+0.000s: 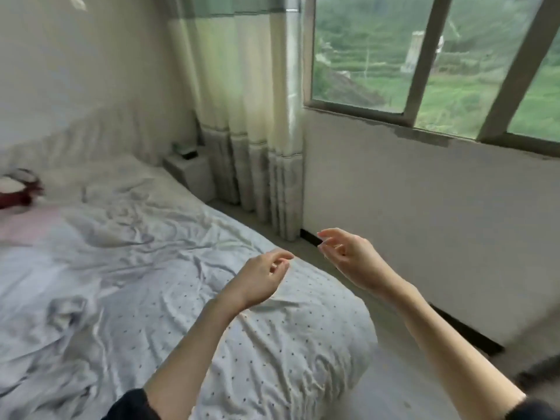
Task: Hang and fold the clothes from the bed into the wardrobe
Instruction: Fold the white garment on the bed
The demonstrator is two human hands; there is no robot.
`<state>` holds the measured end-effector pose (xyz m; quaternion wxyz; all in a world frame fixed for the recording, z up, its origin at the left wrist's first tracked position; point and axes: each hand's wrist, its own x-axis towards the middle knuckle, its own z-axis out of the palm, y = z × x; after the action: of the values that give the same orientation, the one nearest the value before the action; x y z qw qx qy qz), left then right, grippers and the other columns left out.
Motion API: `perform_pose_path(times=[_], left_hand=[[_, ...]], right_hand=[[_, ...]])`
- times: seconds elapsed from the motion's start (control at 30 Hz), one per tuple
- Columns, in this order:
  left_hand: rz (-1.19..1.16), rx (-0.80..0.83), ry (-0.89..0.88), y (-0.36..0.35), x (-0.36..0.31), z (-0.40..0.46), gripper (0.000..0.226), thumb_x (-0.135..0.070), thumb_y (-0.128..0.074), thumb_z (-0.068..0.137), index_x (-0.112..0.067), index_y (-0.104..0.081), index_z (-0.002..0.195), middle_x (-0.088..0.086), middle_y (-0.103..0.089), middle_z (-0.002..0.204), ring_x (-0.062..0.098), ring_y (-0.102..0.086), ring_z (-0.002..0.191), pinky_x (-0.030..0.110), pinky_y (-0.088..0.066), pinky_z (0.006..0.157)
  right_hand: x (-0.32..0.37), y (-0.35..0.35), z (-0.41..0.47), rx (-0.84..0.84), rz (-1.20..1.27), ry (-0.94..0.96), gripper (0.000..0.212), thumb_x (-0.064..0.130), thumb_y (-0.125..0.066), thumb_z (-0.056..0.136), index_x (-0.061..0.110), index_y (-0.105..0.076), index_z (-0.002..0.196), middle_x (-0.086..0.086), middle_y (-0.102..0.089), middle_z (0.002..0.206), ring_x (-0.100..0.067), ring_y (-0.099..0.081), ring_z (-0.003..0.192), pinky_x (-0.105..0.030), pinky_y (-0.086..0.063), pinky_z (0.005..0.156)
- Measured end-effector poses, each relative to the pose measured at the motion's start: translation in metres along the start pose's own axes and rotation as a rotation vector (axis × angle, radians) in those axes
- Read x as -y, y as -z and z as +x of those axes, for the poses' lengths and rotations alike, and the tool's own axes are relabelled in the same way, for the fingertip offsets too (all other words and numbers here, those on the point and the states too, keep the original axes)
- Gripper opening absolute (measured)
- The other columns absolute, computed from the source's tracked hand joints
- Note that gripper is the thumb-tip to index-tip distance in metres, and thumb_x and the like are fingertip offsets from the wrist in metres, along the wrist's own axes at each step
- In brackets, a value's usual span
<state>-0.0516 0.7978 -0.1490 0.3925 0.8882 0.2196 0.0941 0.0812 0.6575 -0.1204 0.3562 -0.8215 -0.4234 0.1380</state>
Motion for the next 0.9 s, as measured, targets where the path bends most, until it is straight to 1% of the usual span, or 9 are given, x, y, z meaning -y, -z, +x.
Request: perform_pose_path(times=[0.17,0.27,0.3,0.37,0.47,0.57,0.67,0.77,0.9], left_hand=[[-0.009,-0.242,0.371,0.079,0.102,-0.071,0.030,-0.030,-0.041,0.100,-0.024,-0.053,0.127,-0.007,-0.057,0.126,0.006,-0.053,0.103,0.013,-0.041,0.078],[-0.015,-0.390,0.565,0.111,0.148,-0.131,0.031,-0.028,-0.041,0.100,-0.021,-0.053,0.128,-0.005,-0.056,0.128,0.008,-0.054,0.108,0.015,-0.039,0.083],[-0.028,-0.436,0.622,0.117,0.161,-0.152,0.031,-0.028,-0.040,0.101,-0.021,-0.053,0.128,-0.006,-0.056,0.127,0.008,-0.054,0.107,0.015,-0.039,0.082],[-0.083,-0.500,0.727,0.128,0.185,-0.198,0.030,-0.028,-0.041,0.100,-0.022,-0.055,0.126,-0.007,-0.057,0.126,0.007,-0.054,0.107,0.017,-0.041,0.084],[-0.149,-0.575,0.849,0.144,0.224,-0.262,0.028,-0.026,-0.042,0.100,-0.022,-0.055,0.124,-0.005,-0.058,0.125,0.008,-0.054,0.112,0.022,-0.044,0.095],[-0.159,-0.613,0.908,0.162,0.272,-0.315,0.029,-0.027,-0.041,0.100,-0.021,-0.054,0.125,-0.009,-0.055,0.125,0.005,-0.051,0.113,0.014,-0.041,0.086],[-0.193,-0.595,0.924,0.181,0.331,-0.350,0.029,-0.022,-0.042,0.100,-0.017,-0.053,0.127,-0.008,-0.053,0.125,0.008,-0.050,0.119,0.006,-0.035,0.078],[-0.207,-0.564,0.923,0.209,0.386,-0.372,0.032,-0.016,-0.042,0.100,-0.010,-0.050,0.131,-0.001,-0.051,0.131,0.012,-0.047,0.124,0.007,-0.032,0.083],[-0.201,-0.559,0.950,0.252,0.462,-0.395,0.034,-0.015,-0.042,0.099,-0.012,-0.047,0.133,0.002,-0.048,0.137,0.014,-0.045,0.125,0.012,-0.031,0.086]], right_hand=[[0.080,-0.123,0.070,0.332,0.006,0.277,0.027,0.019,-0.053,0.095,0.018,-0.059,0.121,-0.001,-0.068,0.106,-0.012,-0.063,0.088,-0.019,-0.044,0.079],[0.132,-0.197,0.081,0.549,0.001,0.413,0.027,0.018,-0.052,0.095,0.018,-0.058,0.122,0.004,-0.064,0.101,-0.010,-0.059,0.085,-0.009,-0.040,0.067],[0.147,-0.219,0.079,0.609,0.015,0.445,0.028,0.018,-0.052,0.096,0.017,-0.057,0.123,0.006,-0.061,0.099,-0.009,-0.058,0.084,-0.010,-0.040,0.066],[0.179,-0.269,0.071,0.716,0.026,0.517,0.028,0.018,-0.052,0.096,0.016,-0.057,0.124,0.006,-0.060,0.098,-0.010,-0.058,0.085,-0.016,-0.041,0.072],[0.222,-0.335,0.051,0.842,0.034,0.584,0.029,0.016,-0.052,0.096,0.014,-0.057,0.124,0.005,-0.061,0.097,-0.011,-0.060,0.088,-0.020,-0.044,0.077],[0.255,-0.403,0.030,0.953,0.007,0.596,0.030,0.015,-0.052,0.095,0.012,-0.056,0.125,-0.002,-0.065,0.101,-0.017,-0.065,0.096,-0.023,-0.045,0.081],[0.282,-0.468,0.021,0.987,-0.042,0.584,0.031,0.013,-0.053,0.094,0.011,-0.055,0.125,-0.004,-0.067,0.106,-0.020,-0.065,0.101,-0.026,-0.047,0.087],[0.309,-0.525,0.022,0.956,-0.084,0.557,0.033,0.014,-0.053,0.094,0.011,-0.055,0.126,-0.005,-0.068,0.110,-0.021,-0.064,0.105,-0.036,-0.048,0.093],[0.345,-0.601,0.031,0.927,-0.199,0.549,0.041,0.023,-0.051,0.096,0.015,-0.047,0.136,-0.006,-0.059,0.129,-0.023,-0.054,0.121,-0.030,-0.040,0.100]])
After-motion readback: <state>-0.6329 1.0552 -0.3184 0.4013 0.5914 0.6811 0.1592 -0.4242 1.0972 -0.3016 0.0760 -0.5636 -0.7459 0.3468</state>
